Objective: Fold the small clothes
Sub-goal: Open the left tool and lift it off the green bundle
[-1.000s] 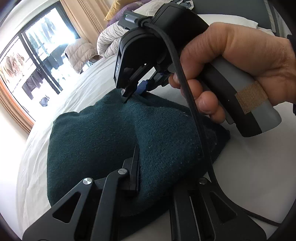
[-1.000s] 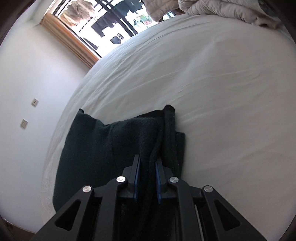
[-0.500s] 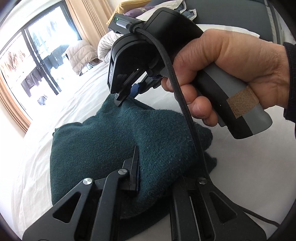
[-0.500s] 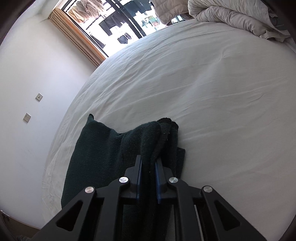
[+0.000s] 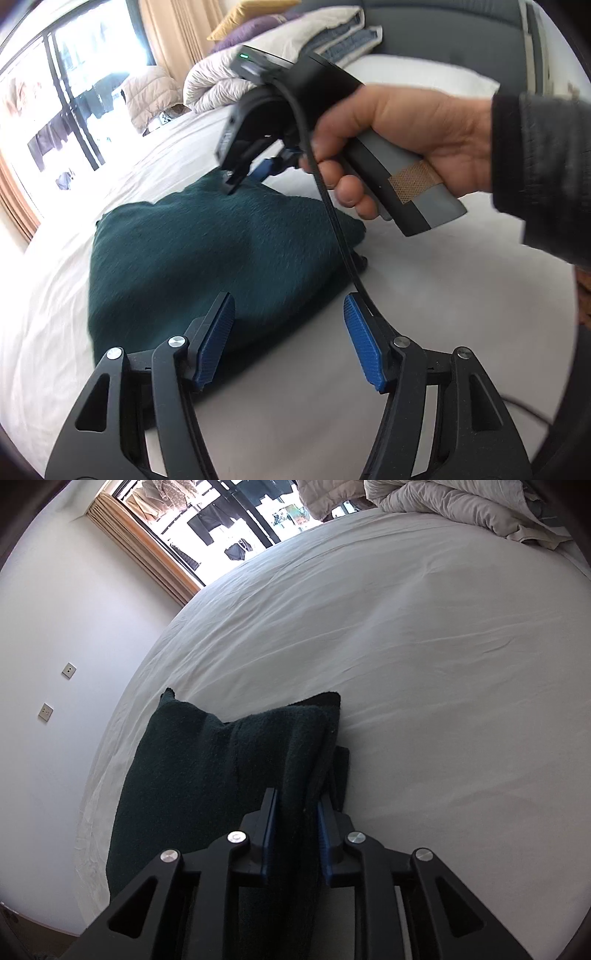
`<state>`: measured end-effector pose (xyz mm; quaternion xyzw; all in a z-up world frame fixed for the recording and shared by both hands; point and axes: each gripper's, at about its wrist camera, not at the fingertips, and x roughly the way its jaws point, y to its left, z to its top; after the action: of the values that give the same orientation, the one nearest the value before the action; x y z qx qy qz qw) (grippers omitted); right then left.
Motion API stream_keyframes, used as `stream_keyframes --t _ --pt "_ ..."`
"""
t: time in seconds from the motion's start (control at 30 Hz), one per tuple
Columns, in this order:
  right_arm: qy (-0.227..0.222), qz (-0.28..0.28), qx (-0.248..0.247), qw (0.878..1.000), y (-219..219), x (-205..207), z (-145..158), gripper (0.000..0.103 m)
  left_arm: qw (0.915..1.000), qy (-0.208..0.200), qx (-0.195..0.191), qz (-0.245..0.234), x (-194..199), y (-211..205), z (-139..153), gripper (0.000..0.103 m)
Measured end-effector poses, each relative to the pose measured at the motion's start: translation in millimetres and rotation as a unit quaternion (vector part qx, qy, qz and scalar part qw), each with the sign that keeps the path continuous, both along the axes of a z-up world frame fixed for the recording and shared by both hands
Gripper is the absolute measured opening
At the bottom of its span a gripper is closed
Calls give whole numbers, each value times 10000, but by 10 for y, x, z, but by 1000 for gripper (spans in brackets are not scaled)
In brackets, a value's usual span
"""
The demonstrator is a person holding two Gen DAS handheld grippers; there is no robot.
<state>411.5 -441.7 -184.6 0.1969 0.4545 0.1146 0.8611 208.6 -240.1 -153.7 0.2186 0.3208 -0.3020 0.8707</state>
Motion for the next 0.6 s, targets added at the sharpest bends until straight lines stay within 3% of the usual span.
stream_keyframes --t 0.1,0.27,0.4,0.53,0.6 --pt "-162 -147 -385 9990 17 -205 137 40 9985 136 -442 281 60 392 139 60" --pt "-455 -568 -75 9973 -25 -712 246 40 9932 -21 -657 963 546 775 277 60" --pt "-699 -427 94 9966 129 -1098 245 40 9931 392 -422 1026 850 863 19 57" --pt "-475 -232 -427 9977 307 -1253 2 40 9930 524 -206 1043 980 979 -216 55" --pt "-366 -309 -291 9984 231 -1298 -109 39 9932 503 -155 1036 980 1006 -233 55"
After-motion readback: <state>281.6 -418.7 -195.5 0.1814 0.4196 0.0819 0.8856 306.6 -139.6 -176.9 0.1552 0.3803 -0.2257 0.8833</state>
